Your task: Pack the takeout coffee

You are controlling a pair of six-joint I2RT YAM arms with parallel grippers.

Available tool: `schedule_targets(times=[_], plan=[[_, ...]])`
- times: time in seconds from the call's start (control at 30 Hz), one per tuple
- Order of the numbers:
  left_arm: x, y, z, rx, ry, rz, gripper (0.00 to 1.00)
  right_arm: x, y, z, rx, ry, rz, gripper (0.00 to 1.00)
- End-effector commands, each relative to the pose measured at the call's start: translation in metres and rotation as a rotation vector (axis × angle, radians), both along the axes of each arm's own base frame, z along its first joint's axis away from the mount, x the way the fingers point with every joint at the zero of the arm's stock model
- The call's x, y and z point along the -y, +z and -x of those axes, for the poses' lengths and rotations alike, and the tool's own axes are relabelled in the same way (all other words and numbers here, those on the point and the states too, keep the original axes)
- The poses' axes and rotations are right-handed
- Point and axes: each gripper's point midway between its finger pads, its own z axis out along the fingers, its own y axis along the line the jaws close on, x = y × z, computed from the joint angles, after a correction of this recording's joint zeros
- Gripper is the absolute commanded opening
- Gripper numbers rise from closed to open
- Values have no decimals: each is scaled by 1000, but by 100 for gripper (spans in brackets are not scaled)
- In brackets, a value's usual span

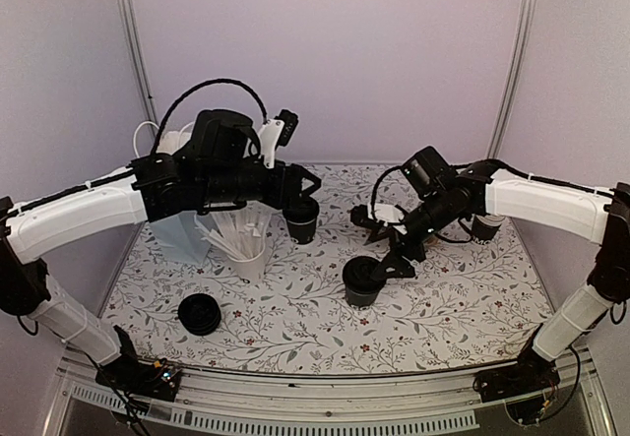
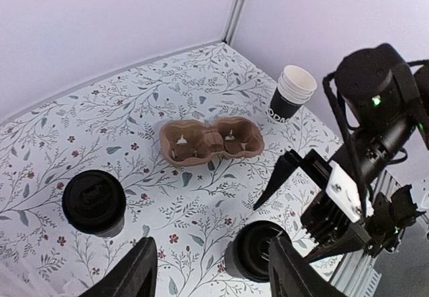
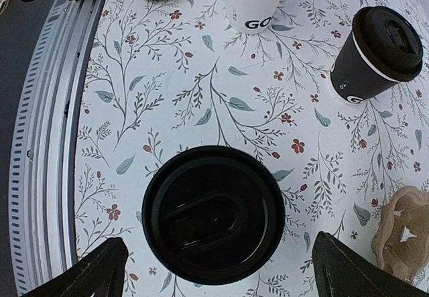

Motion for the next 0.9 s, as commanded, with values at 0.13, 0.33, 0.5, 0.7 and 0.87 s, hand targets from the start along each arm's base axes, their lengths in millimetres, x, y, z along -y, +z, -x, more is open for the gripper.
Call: schedule_targets(times=[0.13,0.33,0.5,0.7,0.87], plan=[[-52,3,-20,-16,156,53,59,-12,-19,5,18,42,49,99],[-75,-3,-18,-31,188,-30,61,-16,-29,19,-20,89,70,99],[-93,-5,-14,-40,212,-82,62,-18,-36,24,-46,104,92,99],[-109,-24,-2,-91,220,-164,62,-17,-40,14,-22,63,117,87],[-119,-46,23,-162,165,-222,61,-12,-35,9,15,23,119,75]])
